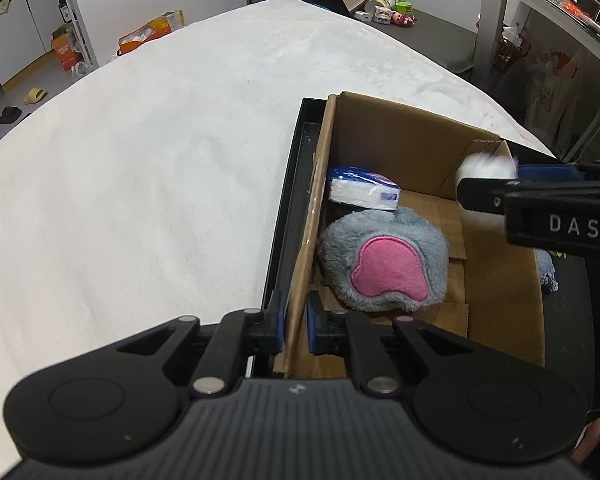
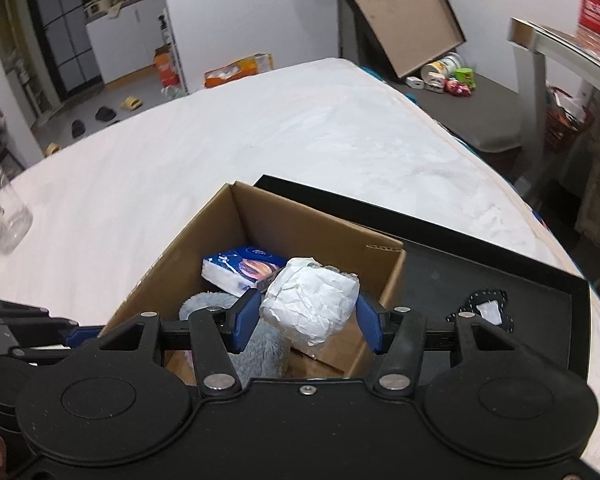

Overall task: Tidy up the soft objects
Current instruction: 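Carry the white tissue into the box beside the plush and release, then move the right gripper to the plush hamburger and grasp it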

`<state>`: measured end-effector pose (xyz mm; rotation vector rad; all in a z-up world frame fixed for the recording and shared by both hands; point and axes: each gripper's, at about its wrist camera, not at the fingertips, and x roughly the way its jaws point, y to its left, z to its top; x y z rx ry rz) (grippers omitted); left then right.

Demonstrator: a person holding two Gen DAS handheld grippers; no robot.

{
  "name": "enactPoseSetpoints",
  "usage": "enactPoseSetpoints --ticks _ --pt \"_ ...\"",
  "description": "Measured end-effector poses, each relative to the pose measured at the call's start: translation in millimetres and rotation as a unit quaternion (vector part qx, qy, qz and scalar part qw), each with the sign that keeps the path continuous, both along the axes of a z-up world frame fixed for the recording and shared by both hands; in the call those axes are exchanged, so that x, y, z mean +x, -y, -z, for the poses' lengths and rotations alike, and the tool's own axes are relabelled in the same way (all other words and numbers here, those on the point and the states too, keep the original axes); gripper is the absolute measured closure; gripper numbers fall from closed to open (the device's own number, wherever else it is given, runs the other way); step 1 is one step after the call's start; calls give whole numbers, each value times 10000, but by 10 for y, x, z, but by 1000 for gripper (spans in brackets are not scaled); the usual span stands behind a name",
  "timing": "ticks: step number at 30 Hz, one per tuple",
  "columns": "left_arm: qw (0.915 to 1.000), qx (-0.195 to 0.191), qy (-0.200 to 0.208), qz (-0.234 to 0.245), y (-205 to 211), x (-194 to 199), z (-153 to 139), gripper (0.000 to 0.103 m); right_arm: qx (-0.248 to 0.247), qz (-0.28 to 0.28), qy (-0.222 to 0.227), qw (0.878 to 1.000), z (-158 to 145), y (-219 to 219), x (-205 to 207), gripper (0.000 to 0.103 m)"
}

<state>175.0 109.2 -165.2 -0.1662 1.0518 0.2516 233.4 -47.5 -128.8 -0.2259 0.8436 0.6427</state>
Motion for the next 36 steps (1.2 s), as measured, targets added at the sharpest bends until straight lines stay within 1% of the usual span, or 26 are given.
enactPoseSetpoints --ticks 1,2,3,4,8,10,14,17,19,21,24,28,30,36 --pt "10000 3 -9 -2 1 2 2 93 -78 -19 15 10000 8 -13 7 42" --pt "10000 5 -19 -8 -1 3 0 93 -137 3 53 9999 13 -12 7 32" --pt "10000 5 -29 -19 0 6 1 92 -174 38 112 9998 10 -1 0 26" --pt "10000 -5 -41 -27 0 11 1 92 -178 63 149 9997 6 15 -5 25" --pt "9998 -76 -143 -97 -10 32 24 90 -157 140 135 9997 7 118 1 23" --pt "9998 -40 -155 -67 7 34 20 89 -154 168 152 9996 3 170 -6 23" --pt "9998 34 -196 19 56 44 5 87 -133 290 218 9993 1 286 -16 17" --pt "9996 97 -243 72 71 48 -10 80 14 431 262 9987 -10 429 -30 13" --pt "9996 70 -278 78 72 50 -14 76 112 508 212 9984 -3 526 -21 12" --pt "9994 45 -327 51 83 62 -10 68 133 561 182 9982 15 606 -15 12" --pt "9991 109 -406 -3 113 76 -17 61 131 587 162 9981 40 700 -17 12" --pt "9988 234 -436 8 149 88 -42 55 160 652 87 9977 89 819 -16 12" --pt "9987 260 -442 -12 154 91 -55 51 182 682 21 9975 121 884 -12 12" --pt "9979 366 -527 -83 164 108 -68 46 246 732 -119 9969 196 1080 1 12"
